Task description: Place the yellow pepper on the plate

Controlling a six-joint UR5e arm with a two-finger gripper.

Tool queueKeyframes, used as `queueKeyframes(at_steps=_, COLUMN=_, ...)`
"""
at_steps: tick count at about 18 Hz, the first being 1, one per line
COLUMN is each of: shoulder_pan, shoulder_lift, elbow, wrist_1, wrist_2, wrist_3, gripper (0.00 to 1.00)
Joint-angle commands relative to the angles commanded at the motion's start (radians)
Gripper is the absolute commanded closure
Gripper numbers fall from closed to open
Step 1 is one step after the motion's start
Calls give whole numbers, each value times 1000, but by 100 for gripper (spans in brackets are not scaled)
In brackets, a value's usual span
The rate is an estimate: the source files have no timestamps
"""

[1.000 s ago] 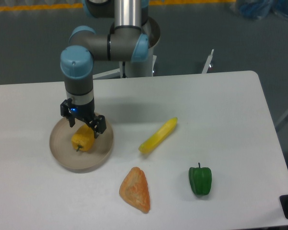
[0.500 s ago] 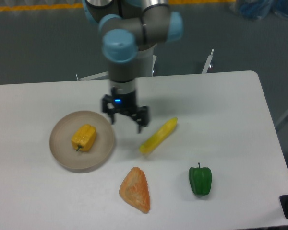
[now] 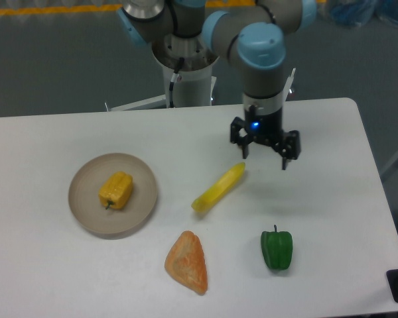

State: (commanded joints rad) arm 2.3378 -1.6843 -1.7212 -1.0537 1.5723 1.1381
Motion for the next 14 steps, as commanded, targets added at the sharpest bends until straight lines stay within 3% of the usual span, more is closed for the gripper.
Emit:
queueKeyframes(at_steps=7, shoulder_pan=-9, shoulder_lift=-46, elbow=23, wrist_1=20, wrist_2=9, wrist_3=2, gripper=0)
queueKeyframes(at_steps=14, shoulder_pan=-11, shoulder_lift=-57, elbow=43, wrist_1=21, wrist_2=8, wrist_3=2, gripper=0)
